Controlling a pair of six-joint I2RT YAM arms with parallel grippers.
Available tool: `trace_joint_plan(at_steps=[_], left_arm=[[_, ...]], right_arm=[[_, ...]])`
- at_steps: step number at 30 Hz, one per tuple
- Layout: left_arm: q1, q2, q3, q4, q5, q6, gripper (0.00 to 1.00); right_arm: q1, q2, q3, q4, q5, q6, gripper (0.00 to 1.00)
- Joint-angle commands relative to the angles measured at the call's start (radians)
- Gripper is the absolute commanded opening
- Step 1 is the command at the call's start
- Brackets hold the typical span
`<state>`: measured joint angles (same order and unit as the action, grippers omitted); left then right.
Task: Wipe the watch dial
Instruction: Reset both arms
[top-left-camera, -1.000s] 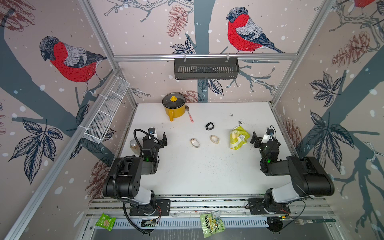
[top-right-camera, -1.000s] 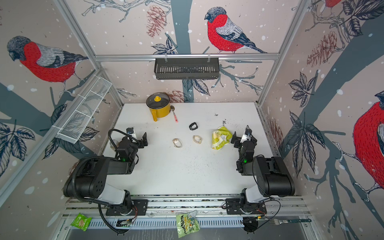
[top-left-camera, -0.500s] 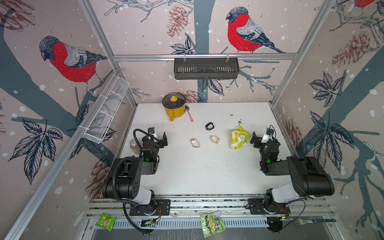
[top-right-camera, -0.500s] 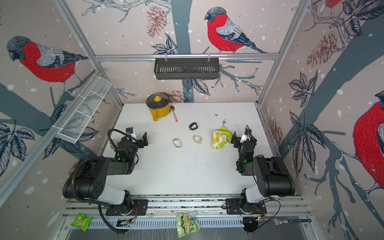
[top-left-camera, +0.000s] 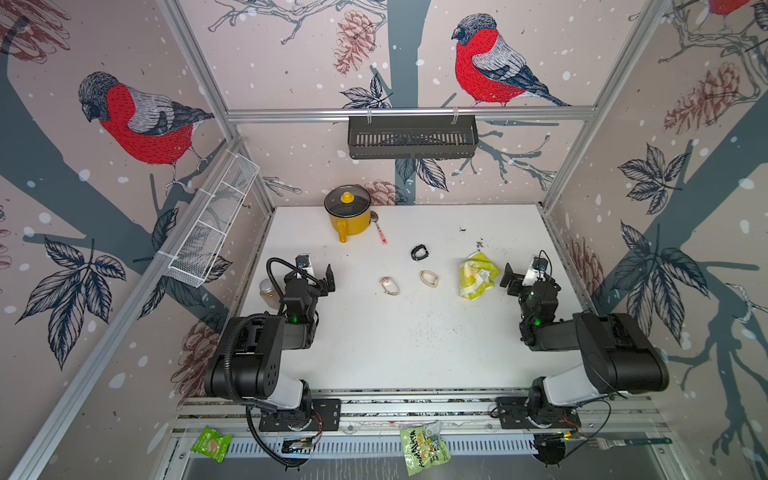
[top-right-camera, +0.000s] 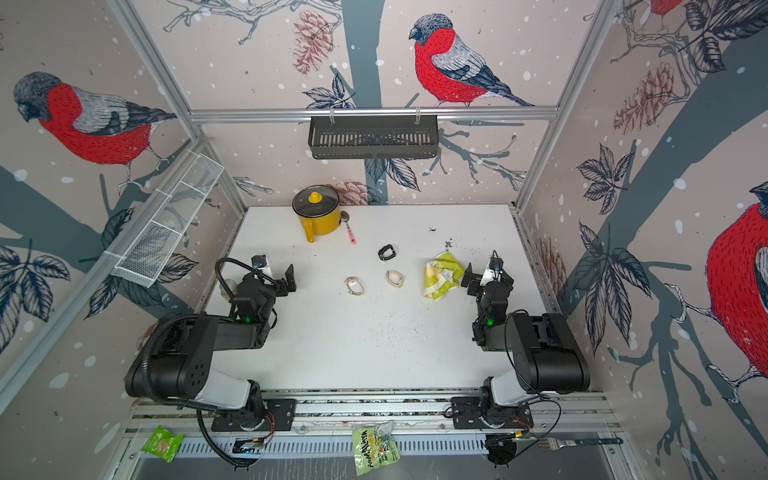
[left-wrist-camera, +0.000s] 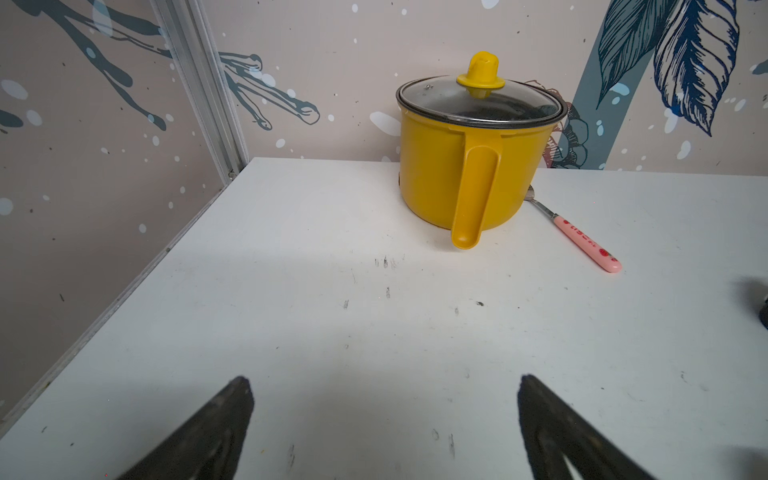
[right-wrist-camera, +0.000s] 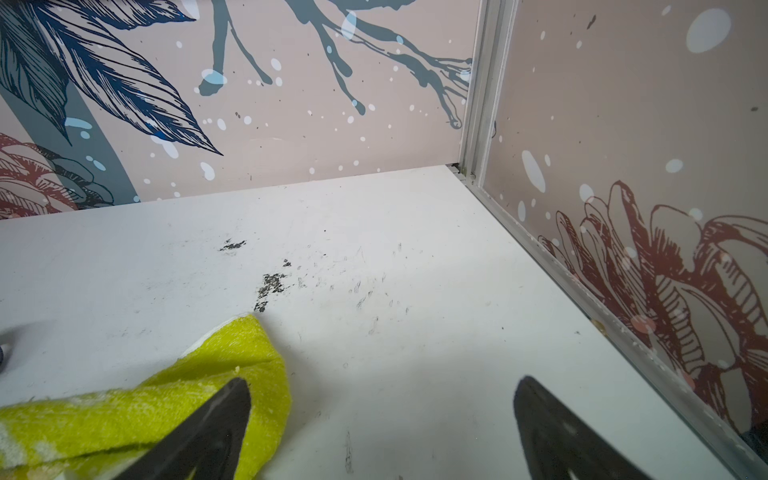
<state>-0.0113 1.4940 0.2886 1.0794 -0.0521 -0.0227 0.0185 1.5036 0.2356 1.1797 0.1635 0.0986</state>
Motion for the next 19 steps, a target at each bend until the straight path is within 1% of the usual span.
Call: trace_joint_plan(at_steps=[1,19], left_arm=[[0.004,-0.005,0.002,0.003,0.014,-0.001,0.99],[0.002,-0.005,0.006,-0.003,0.017,-0.001,0.98]], right_arm=[[0.001,-0.003,-0.001,0.016,0.011,-0.011,0.99],[0.000,0.000,0.004,0.009,0.010,-0.011,0.99]])
